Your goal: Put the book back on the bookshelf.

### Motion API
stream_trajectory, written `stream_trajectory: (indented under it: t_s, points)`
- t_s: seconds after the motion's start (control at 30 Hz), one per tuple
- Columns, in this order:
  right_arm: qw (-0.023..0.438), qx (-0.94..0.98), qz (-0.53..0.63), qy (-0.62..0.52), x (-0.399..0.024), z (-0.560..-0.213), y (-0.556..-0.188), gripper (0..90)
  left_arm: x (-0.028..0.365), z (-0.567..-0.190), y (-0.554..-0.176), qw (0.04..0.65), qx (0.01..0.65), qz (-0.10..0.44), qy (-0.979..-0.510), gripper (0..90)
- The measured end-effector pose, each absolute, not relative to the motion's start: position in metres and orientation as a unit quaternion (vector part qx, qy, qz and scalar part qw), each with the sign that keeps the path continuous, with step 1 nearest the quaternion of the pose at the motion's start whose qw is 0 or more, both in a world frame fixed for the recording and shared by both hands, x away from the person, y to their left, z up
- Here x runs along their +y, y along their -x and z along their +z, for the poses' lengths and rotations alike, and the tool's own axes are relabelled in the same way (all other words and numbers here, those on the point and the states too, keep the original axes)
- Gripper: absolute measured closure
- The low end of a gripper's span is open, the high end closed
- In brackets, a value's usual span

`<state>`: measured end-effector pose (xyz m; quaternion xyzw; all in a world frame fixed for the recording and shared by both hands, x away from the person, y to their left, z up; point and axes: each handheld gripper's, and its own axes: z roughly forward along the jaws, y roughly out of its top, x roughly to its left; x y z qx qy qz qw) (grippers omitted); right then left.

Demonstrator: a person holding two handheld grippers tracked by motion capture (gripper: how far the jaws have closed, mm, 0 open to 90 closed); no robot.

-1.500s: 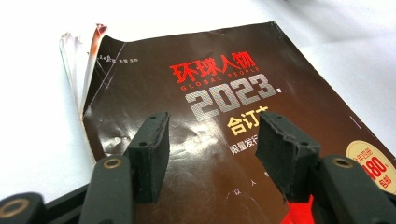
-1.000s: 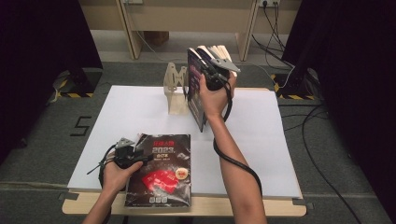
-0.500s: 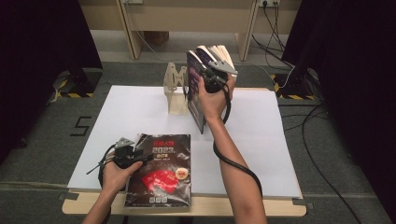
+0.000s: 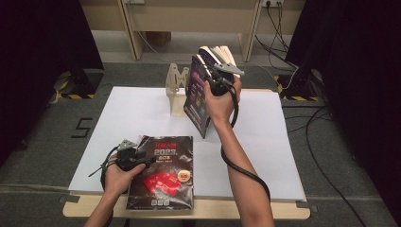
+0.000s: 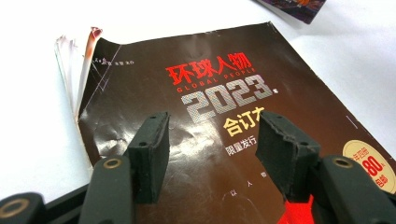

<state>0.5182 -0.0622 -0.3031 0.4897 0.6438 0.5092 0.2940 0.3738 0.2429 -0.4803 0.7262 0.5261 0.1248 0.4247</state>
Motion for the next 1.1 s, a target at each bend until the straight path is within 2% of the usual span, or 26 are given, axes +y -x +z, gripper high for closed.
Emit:
stream_trajectory:
  t_s: [0.53, 0.8, 1.1]
  points:
    - [0.257, 0.67, 0.479, -0.506, -0.064, -0.299, -0.527, 75.6, 0.242, -0.481, -0.374, 0.423, 0.525, 0.124, -0.728, 43.6]
    - [0.248, 0.681, 0.461, -0.513, -0.062, -0.301, -0.53, 83.1, 0.243, -0.481, -0.374, 0.423, 0.525, 0.124, -0.728, 43.6]
    - [0.258, 0.674, 0.475, -0.504, -0.064, -0.3, -0.527, 84.6, 0.243, -0.481, -0.374, 0.423, 0.526, 0.124, -0.727, 43.6]
